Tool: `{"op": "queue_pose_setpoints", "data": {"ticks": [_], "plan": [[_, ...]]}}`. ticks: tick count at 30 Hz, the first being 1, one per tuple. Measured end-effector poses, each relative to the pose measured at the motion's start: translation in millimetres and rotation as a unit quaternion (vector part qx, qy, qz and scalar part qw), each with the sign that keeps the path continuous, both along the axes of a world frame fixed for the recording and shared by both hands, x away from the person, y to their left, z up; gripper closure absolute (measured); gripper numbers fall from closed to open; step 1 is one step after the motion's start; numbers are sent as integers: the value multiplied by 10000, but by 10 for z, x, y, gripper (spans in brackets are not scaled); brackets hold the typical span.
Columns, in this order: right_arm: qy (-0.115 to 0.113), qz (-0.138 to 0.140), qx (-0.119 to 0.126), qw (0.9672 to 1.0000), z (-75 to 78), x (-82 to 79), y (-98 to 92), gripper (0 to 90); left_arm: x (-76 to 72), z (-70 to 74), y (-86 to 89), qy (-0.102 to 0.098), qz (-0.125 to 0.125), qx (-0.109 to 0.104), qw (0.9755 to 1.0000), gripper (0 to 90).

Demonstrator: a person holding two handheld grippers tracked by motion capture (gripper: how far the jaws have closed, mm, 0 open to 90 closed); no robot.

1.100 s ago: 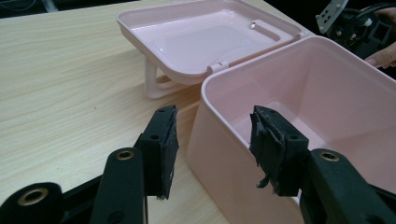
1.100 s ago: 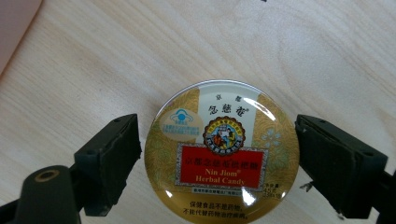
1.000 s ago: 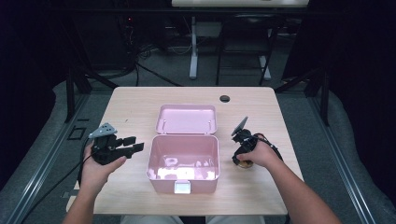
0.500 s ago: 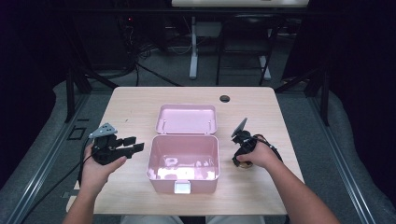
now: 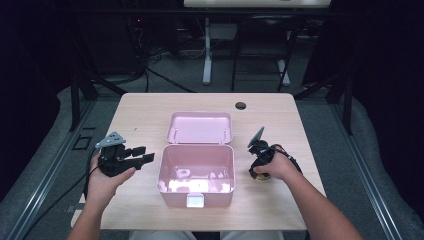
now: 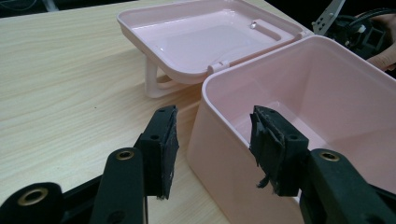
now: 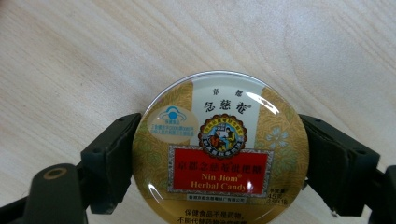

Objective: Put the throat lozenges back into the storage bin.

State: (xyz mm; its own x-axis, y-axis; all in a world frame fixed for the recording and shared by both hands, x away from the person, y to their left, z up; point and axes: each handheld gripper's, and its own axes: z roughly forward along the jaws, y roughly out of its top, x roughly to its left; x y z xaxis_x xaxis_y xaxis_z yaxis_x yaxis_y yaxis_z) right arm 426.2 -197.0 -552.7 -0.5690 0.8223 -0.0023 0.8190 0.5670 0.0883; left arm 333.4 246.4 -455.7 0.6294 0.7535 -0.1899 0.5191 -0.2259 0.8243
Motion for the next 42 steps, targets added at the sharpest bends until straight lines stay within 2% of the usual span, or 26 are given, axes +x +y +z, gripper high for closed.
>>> {"op": "queue_pose_setpoints", "data": {"ticks": [1,12,18,24,25,30,35,37,42], "plan": [[-49,-70,21,10000,-10,-11,10,187,0,-1,-1,-3,1,-4,10000,510],[-13,-65,-30,10000,-4,-2,13,196,-2,3,8,-13,10,-11,10000,511],[90,-58,-51,9999,9,-10,26,197,-1,0,3,5,5,1,10000,511],[42,-40,-4,10000,25,-22,20,198,-1,-3,-1,3,4,-2,10000,511],[92,-8,-33,10000,42,-18,15,198,0,-6,-5,0,-3,2,10000,511],[45,-46,-16,10000,70,-29,9,198,1,-7,-7,20,-17,17,10000,511],[-1,56,-64,10000,183,-34,26,199,1,-8,-6,19,-14,12,10000,511],[-6,52,-11,10000,209,-40,30,199,2,-10,-6,22,-20,17,10000,511],[-12,167,-102,9998,304,-56,39,199,4,-19,-13,23,-7,9,10000,511]]}}
